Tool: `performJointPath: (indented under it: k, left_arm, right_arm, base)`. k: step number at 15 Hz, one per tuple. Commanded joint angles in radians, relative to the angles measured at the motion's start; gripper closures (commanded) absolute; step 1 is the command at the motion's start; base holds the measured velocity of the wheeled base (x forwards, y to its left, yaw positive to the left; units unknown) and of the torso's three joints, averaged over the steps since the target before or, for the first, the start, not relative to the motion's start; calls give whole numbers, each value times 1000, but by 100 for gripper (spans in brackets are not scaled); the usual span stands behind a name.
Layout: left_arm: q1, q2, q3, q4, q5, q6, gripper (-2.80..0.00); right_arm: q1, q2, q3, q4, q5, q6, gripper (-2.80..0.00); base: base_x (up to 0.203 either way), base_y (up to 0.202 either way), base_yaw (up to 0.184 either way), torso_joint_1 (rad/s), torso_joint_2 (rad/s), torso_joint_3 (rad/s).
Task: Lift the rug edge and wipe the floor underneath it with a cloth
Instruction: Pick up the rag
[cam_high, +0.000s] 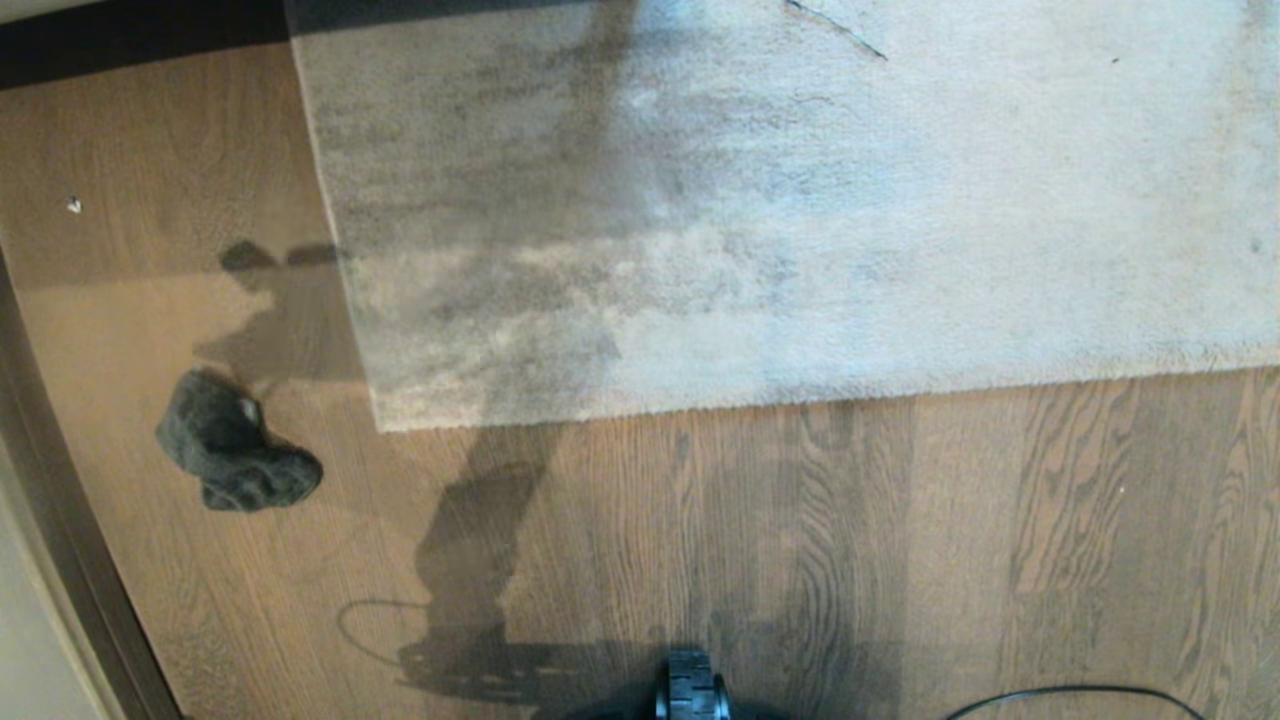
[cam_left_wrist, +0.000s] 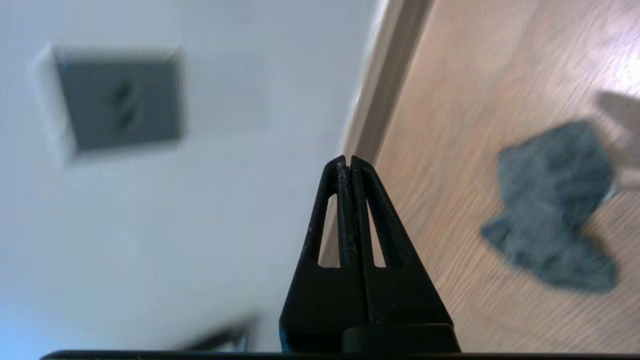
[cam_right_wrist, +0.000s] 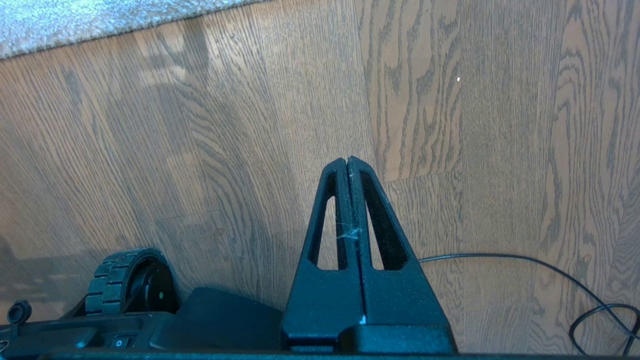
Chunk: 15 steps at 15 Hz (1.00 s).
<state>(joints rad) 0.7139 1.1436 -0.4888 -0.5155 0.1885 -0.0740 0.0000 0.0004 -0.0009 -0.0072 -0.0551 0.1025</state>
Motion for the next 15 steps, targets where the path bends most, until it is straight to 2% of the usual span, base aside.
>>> performJointPath:
  k: [1, 5, 8, 9, 11, 13, 15]
  left_arm:
    - [94, 119, -48, -58, -228, 9, 0]
    - [5, 121, -32, -57, -275, -10, 0]
    - [-35, 181, -20, -63, -313, 5, 0]
    - [-54, 193, -19, -63, -315, 8, -280]
    - [-66, 225, -9, -67, -319, 26, -280]
    - [-65, 282, -7, -83, -327, 93, -280]
    - [-66, 353, -4, -138, -344, 123, -280]
  right_arm:
    - [0, 0, 1, 0, 0, 0, 0]
    - [0, 0, 1, 0, 0, 0, 0]
    - [0, 0, 0, 0, 0, 0, 0]
    - [0, 0, 0, 0, 0, 0, 0]
    - [0, 0, 0, 0, 0, 0, 0]
    - [0, 0, 1, 0, 0, 0, 0]
    - [0, 0, -1, 0, 0, 0, 0]
  base:
    - [0, 0, 0, 0, 0, 0]
    - [0, 0, 0, 0, 0, 0]
    - [0, 0, 0, 0, 0, 0]
    - [0, 0, 0, 0, 0, 0]
    - [0, 0, 0, 0, 0, 0]
    - [0, 0, 0, 0, 0, 0]
    - [0, 0, 0, 0, 0, 0]
